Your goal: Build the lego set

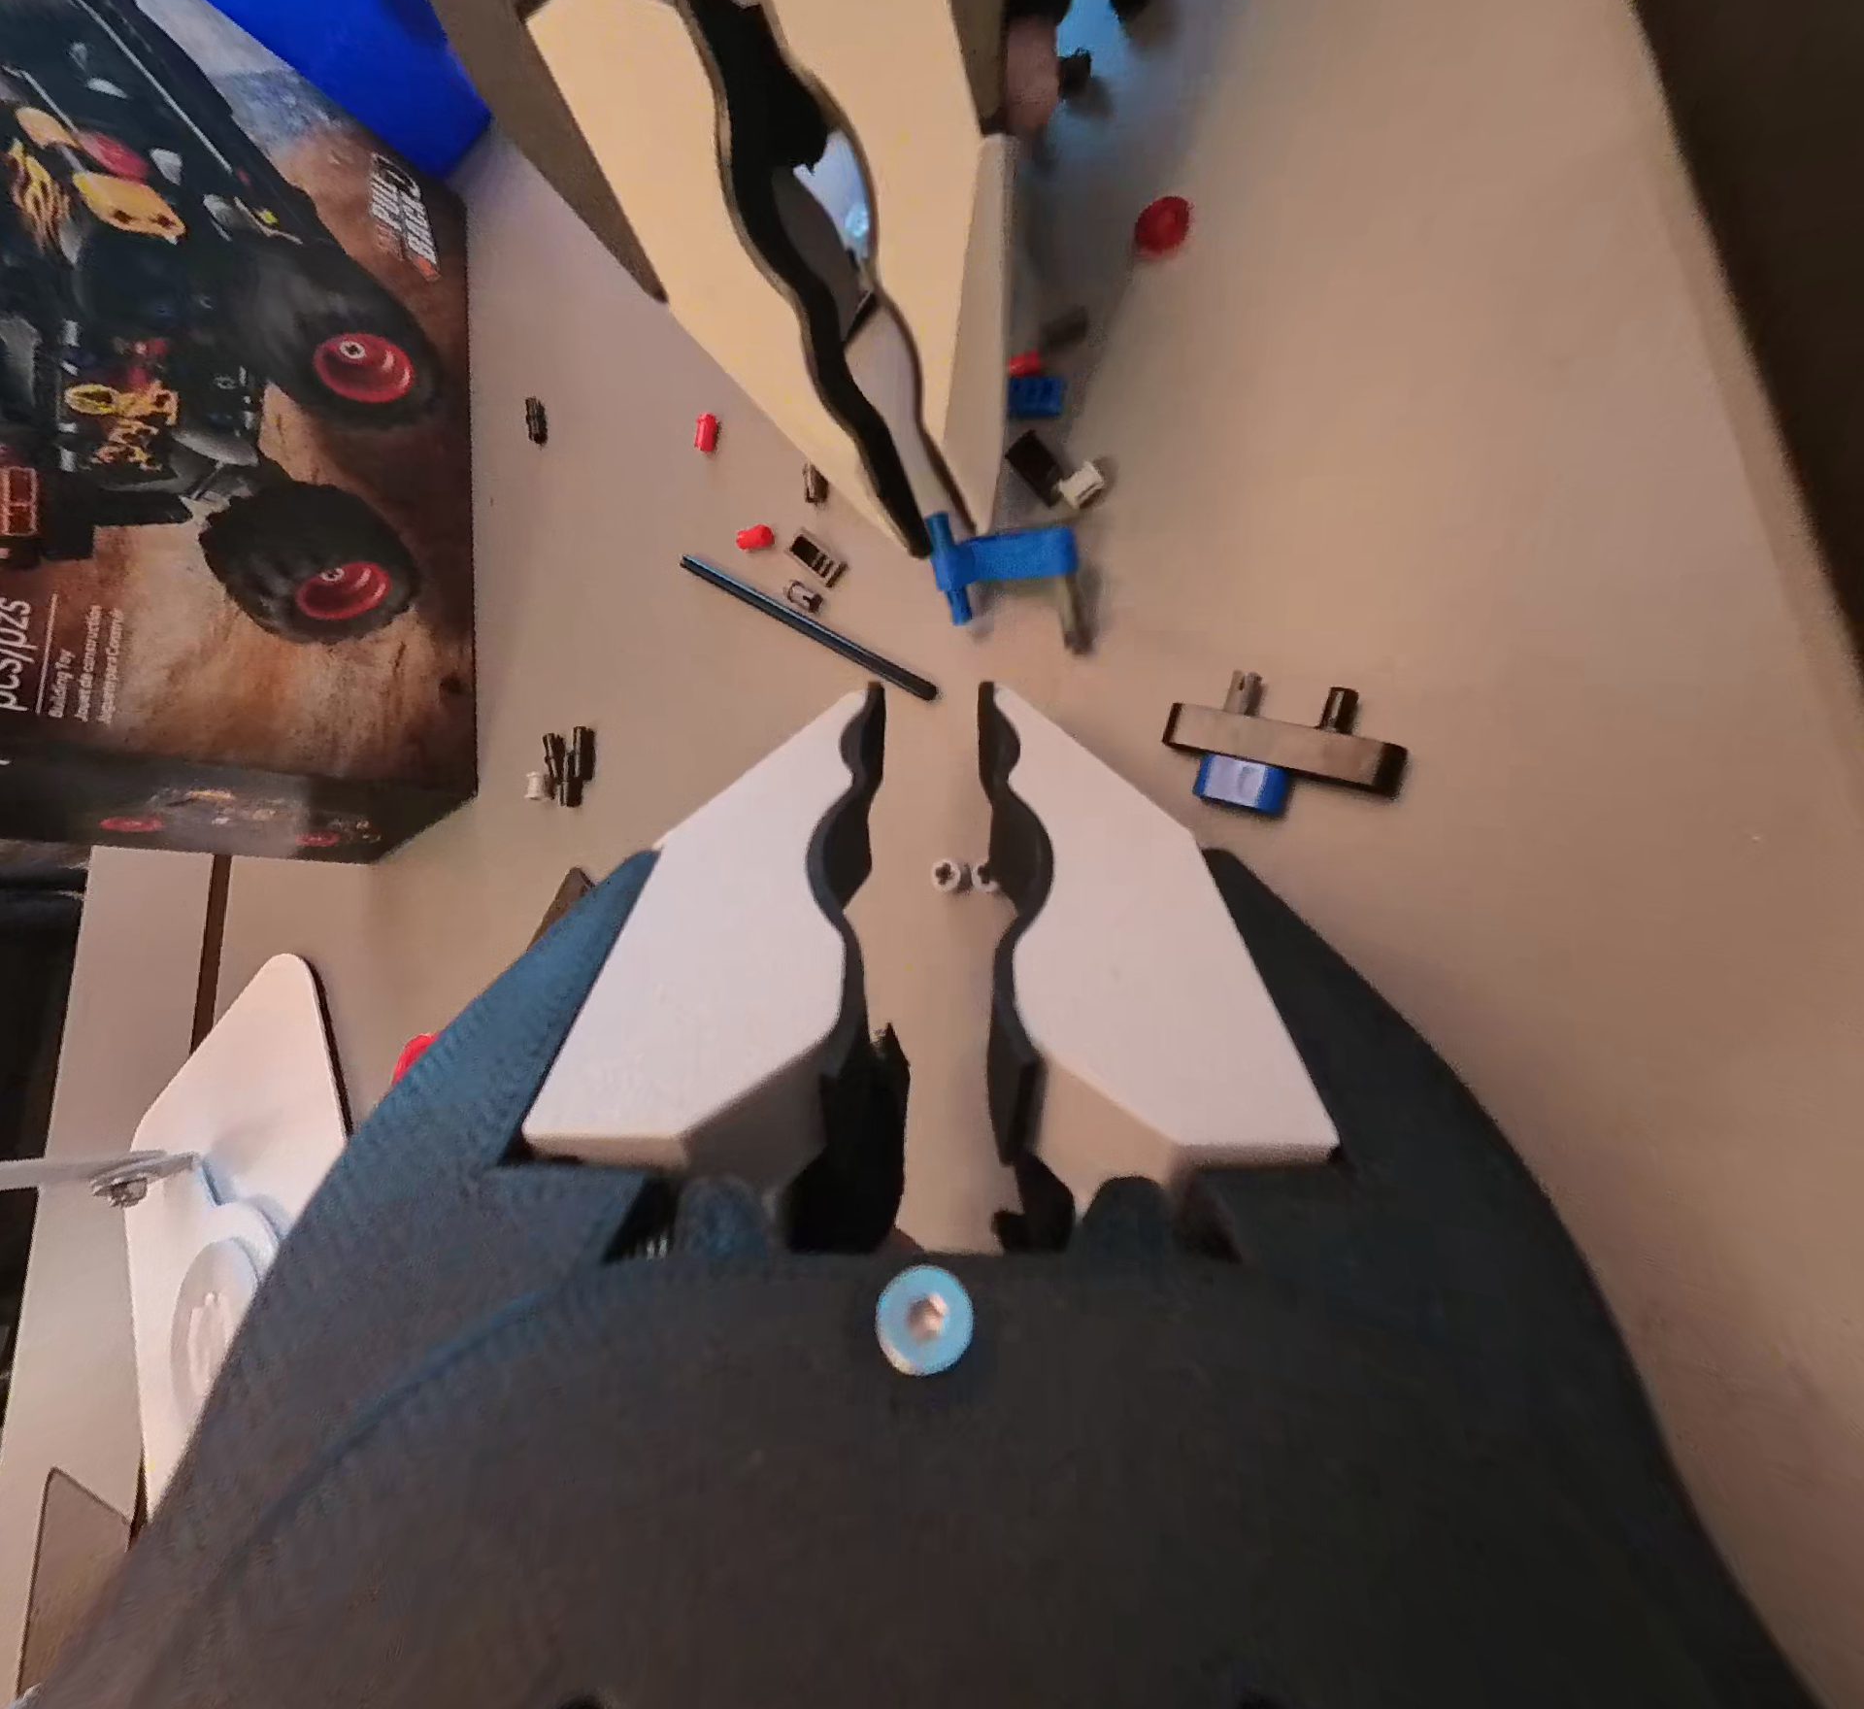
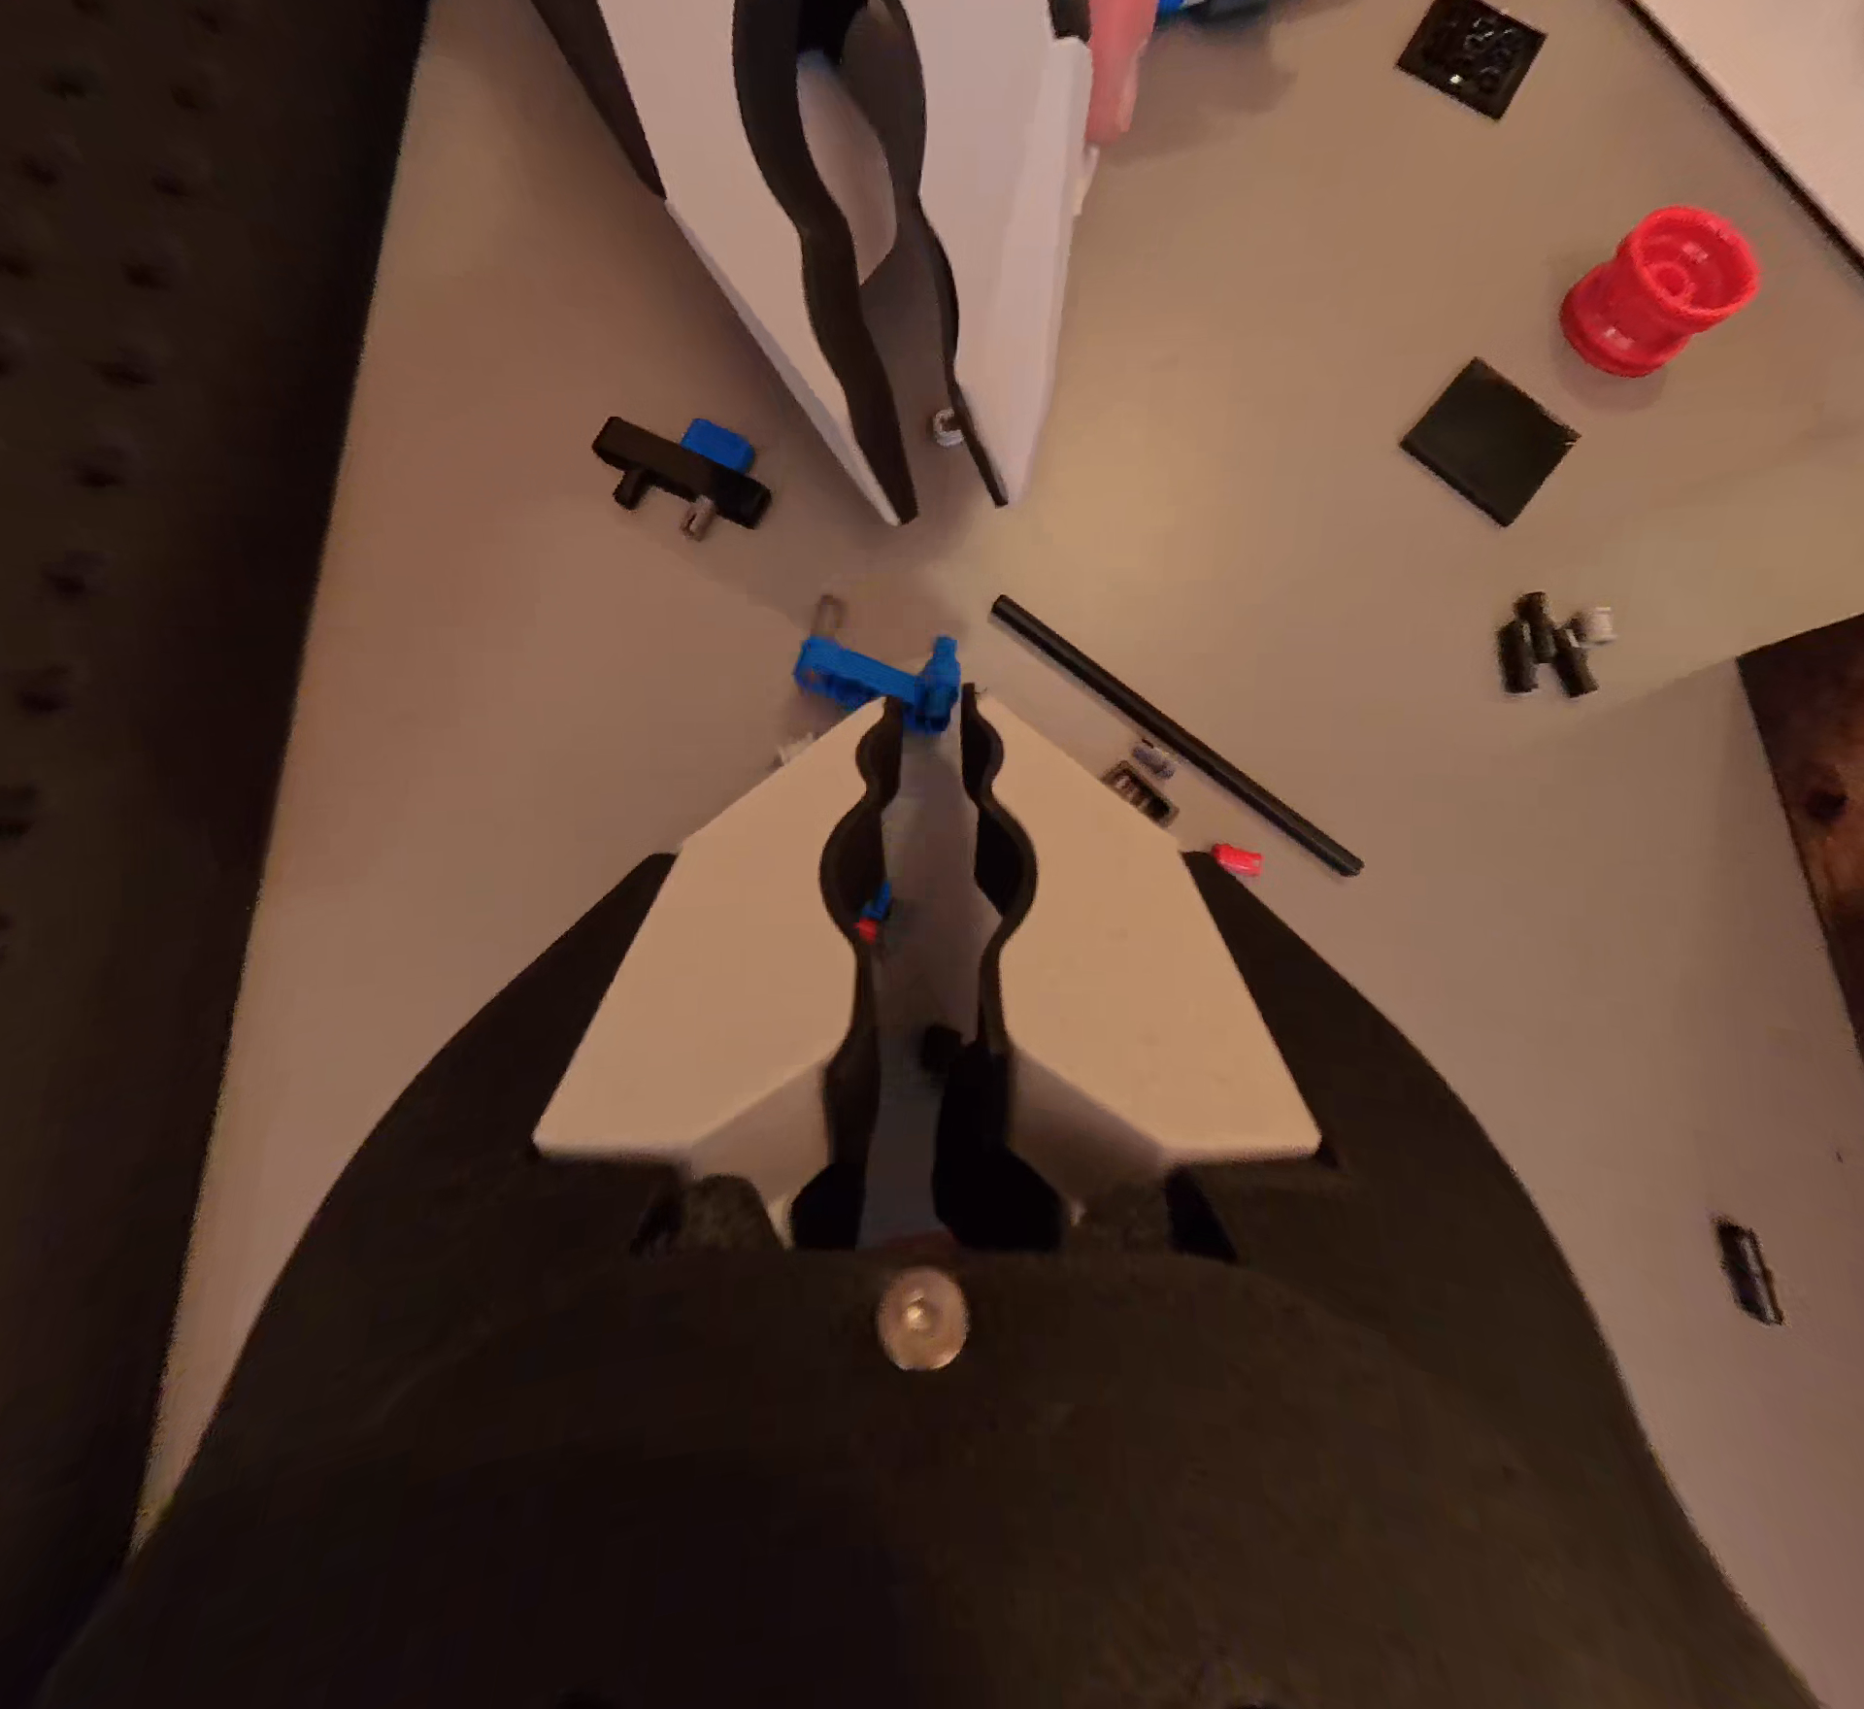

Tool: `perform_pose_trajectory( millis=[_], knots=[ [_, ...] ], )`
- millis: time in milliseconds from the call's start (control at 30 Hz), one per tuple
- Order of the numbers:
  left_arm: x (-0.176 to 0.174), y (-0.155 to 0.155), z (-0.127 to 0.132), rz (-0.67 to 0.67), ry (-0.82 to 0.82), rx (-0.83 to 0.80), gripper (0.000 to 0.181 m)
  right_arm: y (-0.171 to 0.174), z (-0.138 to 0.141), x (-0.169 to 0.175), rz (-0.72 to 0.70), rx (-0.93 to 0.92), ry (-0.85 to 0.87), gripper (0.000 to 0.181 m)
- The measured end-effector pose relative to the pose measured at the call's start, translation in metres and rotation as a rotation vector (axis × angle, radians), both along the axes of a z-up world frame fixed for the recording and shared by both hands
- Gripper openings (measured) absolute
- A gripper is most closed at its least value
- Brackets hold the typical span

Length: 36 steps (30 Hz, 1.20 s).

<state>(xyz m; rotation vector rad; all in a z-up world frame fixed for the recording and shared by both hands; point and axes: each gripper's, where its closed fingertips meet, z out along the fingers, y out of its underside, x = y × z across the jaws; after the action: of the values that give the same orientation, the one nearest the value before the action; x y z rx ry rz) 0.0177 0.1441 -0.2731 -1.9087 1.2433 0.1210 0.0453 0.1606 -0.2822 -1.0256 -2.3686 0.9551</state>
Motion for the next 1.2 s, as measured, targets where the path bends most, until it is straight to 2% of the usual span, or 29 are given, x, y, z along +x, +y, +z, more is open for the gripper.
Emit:
perform_pose_trajectory(
  millis=[133, 300, 433, 533, 633, 767, 867, 1000, 1100, 1200],
  knots=[
    [-0.003, 0.001, 0.002, 0.019, 0.013, 0.000, 0.016, -0.004, 0.005, 0.004, 0.025, -0.028, 0.012, 0.015],
    [-0.002, 0.005, 0.022, 0.038, 0.014, 0.078, 0.016, 0.005, 0.042, -0.002, -0.031, -0.050, 0.136, 0.019],
    [-0.002, 0.009, 0.064, 0.059, 0.051, 0.217, 0.017, 0.007, 0.084, -0.021, -0.083, 0.063, 0.235, 0.030],
    [-0.016, 0.012, 0.101, 0.104, 0.128, 0.315, 0.017, 0.022, 0.127, -0.052, -0.161, 0.231, 0.318, 0.034],
    [-0.045, 0.016, 0.147, 0.184, 0.179, 0.411, 0.017, 0.046, 0.184, -0.093, -0.219, 0.337, 0.423, 0.037],
    [-0.109, 0.029, 0.194, 0.328, 0.245, 0.477, 0.016, 0.094, 0.232, -0.159, -0.247, 0.469, 0.424, 0.037],
    [-0.167, 0.051, 0.211, 0.433, 0.262, 0.478, 0.016, 0.144, 0.236, -0.209, -0.288, 0.572, 0.322, 0.034],
    [-0.229, 0.089, 0.215, 0.520, 0.204, 0.472, 0.016, 0.182, 0.221, -0.257, -0.297, 0.536, 0.211, 0.022],
    [-0.261, 0.111, 0.201, 0.568, 0.225, 0.428, 0.016, 0.197, 0.200, -0.268, -0.270, 0.523, 0.112, 0.017],
    [-0.270, 0.120, 0.188, 0.576, 0.231, 0.393, 0.016, 0.208, 0.180, -0.267, -0.253, 0.542, 0.029, 0.010]
  ],
)
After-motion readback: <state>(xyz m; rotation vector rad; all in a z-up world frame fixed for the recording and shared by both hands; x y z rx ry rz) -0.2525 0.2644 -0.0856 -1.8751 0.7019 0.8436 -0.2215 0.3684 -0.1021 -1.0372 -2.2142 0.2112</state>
